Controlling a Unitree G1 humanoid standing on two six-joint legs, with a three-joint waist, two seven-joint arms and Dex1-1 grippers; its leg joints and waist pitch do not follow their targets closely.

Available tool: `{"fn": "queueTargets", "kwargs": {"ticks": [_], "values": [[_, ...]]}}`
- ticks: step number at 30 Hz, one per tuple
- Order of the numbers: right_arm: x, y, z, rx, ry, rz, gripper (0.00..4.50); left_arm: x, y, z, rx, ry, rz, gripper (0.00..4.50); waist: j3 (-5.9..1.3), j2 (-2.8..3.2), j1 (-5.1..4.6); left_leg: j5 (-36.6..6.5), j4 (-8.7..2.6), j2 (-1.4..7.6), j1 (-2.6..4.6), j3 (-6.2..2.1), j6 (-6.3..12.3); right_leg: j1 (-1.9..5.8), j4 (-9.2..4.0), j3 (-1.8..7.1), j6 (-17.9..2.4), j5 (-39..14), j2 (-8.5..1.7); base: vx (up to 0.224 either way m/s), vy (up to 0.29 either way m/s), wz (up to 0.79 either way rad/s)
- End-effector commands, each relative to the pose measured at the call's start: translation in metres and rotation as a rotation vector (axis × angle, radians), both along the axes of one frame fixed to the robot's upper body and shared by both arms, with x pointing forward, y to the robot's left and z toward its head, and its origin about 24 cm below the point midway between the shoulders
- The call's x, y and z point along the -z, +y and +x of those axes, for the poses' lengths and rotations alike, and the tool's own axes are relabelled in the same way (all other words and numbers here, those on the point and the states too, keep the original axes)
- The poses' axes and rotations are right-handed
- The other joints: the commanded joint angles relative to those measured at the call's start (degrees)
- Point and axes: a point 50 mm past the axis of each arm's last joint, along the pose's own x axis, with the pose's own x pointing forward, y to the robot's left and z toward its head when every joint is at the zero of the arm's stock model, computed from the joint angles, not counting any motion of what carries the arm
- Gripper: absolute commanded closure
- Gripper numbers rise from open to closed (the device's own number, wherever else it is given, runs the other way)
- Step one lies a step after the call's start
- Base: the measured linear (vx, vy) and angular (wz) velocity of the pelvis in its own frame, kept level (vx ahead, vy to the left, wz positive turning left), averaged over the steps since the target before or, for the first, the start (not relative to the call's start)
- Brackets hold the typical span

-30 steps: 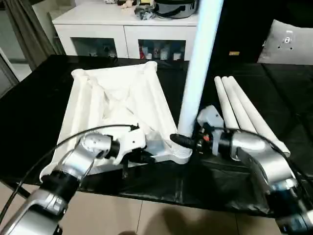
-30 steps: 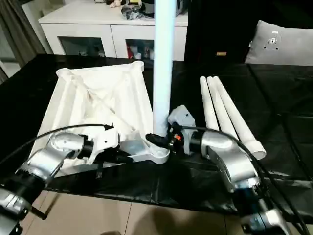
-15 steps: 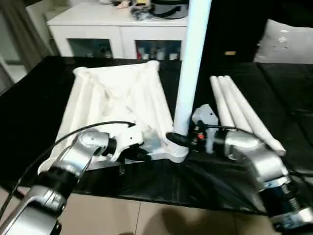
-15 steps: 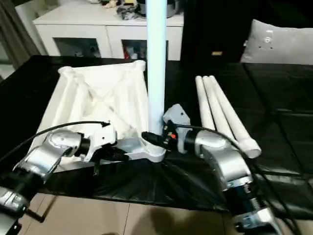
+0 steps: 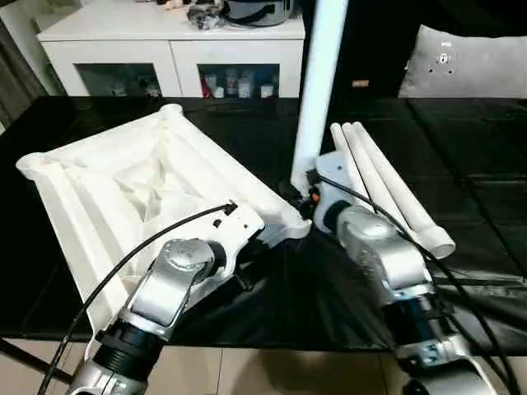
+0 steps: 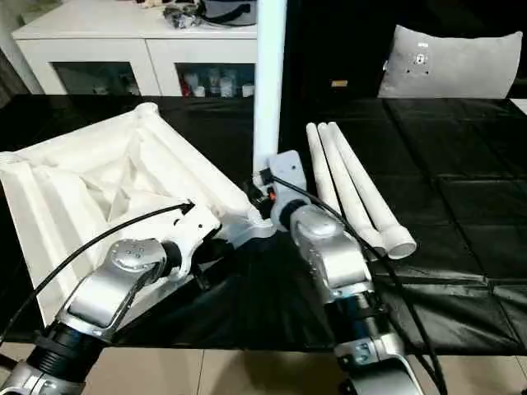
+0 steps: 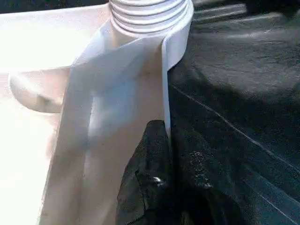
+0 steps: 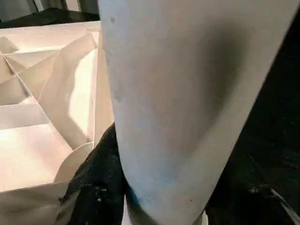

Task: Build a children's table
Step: Rotate leg to tighten

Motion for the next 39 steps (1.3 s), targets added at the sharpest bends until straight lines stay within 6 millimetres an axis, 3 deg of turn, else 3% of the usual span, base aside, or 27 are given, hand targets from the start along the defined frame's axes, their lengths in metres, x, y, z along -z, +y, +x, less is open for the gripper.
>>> {"fn": "queueTargets", "kwargs": {"ticks": [1, 2, 5, 6, 7, 8, 16, 22, 25, 31, 38, 39], "values": [[0.065, 0.003, -0.023, -0.014, 0.318, -0.07, 2.63, -0.013, -0.013, -0.002, 0.041, -0.06, -0.025, 4.5, -1.41, -0.02, 0.47, -15.46, -4.14, 3.6, -0.27, -1.32, -0.83, 1.22, -5.52, 3.04, -8.61, -12.79, -4.97, 0.0, 0.0, 0.0], [0.064, 0.003, -0.023, -0.018, 0.313, -0.063, 2.07, -0.013, -0.013, -0.003, 0.04, -0.061, -0.025, 4.5, -1.36, -0.06, 0.37, -16.03, -4.19, 3.63, -0.28, -1.32, -0.93, 1.22, -5.54, 3.04, -8.54, -13.56, -4.95, 0.0, 0.0, 0.0], [0.064, 0.002, -0.021, -0.013, 0.302, -0.042, 1.84, -0.014, -0.013, -0.003, 0.035, -0.058, -0.025, 4.5, -1.44, 0.09, 0.19, -17.95, -4.18, 3.71, 0.0, -1.41, -1.52, 0.92, -5.74, 3.14, -8.7, -16.31, -5.01, 0.0, 0.0, 0.0], [0.064, 0.002, -0.021, -0.013, 0.302, -0.042, 1.72, -0.014, -0.013, -0.003, 0.035, -0.058, -0.025, 4.5, -1.62, 0.12, 0.49, -17.4, -4.14, 3.92, 0.06, -1.34, -1.62, 0.99, -5.73, 3.24, -8.61, -14.88, -5.15, 0.0, 0.0, 0.0], [0.063, 0.001, -0.021, -0.011, 0.29, -0.035, 1.58, -0.015, -0.013, -0.002, 0.039, -0.071, -0.025, 4.5, -1.82, -0.08, 0.49, -14.72, -4.02, 3.84, -0.13, -1.36, -1.42, 1.38, -5.09, 3.14, -9.28, -9.24, -4.79, 0.0, 0.0, 0.0], [0.062, -0.001, -0.02, -0.015, 0.277, -0.028, 1.47, -0.015, -0.012, -0.001, 0.041, -0.085, -0.02, 4.5, -1.77, 0.28, 0.53, -13.38, -3.94, 3.77, -0.28, -1.29, -1.05, 1.42, -4.88, 3.01, -9.58, -5.97, -4.73, 0.0, 0.0, 0.0], [0.05, -0.014, -0.026, -0.099, 0.17, 0.03, 0.82, -0.016, 0.004, 0.01, 0.052, -0.122, 0.025, 4.5, -2.5, 0.35, 1.38, -6.07, -2.68, 3.48, -0.6, -1.03, 1.26, 2.19, -3.71, 2.65, -11.0, 7.26, -4.67, 0.0, 0.0, 0.0], [0.037, -0.031, -0.03, -0.196, 0.072, 0.055, 0.26, -0.016, 0.013, 0.013, 0.131, -0.127, 0.039, 4.5, -2.39, 0.38, 2.01, -7.99, -2.66, 3.6, -0.49, -1.0, 1.52, 2.16, -3.75, 2.51, -11.03, 4.47, -4.74, 0.0, 0.0, 0.0], [0.03, -0.037, -0.032, -0.266, 0.028, 0.063, 0.02, -0.014, 0.017, 0.011, 0.196, -0.116, 0.048, 4.5, -2.64, 0.37, 2.1, -5.96, -2.24, 3.57, -0.73, -0.99, 2.5, 2.33, -3.31, 2.44, -11.86, 7.24, -4.72, 0.0, 0.0, 0.0], [0.012, -0.055, -0.034, -0.469, -0.039, -0.024, 0.02, -0.008, 0.029, 0.004, 0.387, -0.082, 0.099, 4.5, -2.68, 0.43, 2.41, -5.44, -1.81, 3.7, -0.62, -0.91, 4.61, 2.18, -3.04, 2.2, -13.0, 8.08, -4.73, 0.0, 0.0, 0.0], [0.007, -0.065, -0.037, -0.631, -0.008, -0.065, 0.02, -0.006, 0.038, 0.001, 0.533, -0.084, 0.174, 4.5, -2.84, 0.64, 3.52, -5.14, -1.42, 4.08, -0.55, -0.89, 5.03, 1.92, -2.47, 2.1, -14.31, 8.71, -4.85, 0.0, 0.0, 0.0], [0.006, -0.066, -0.036, -0.648, -0.004, -0.068, 0.19, -0.006, 0.038, 0.0, 0.56, -0.075, 0.168, 4.5, -2.88, 0.71, 3.56, -5.23, -1.38, 4.07, -0.55, -0.88, 5.0, 1.9, -2.44, 2.09, -14.48, 8.66, -4.88, 0.0, 0.0, 0.0]]}}
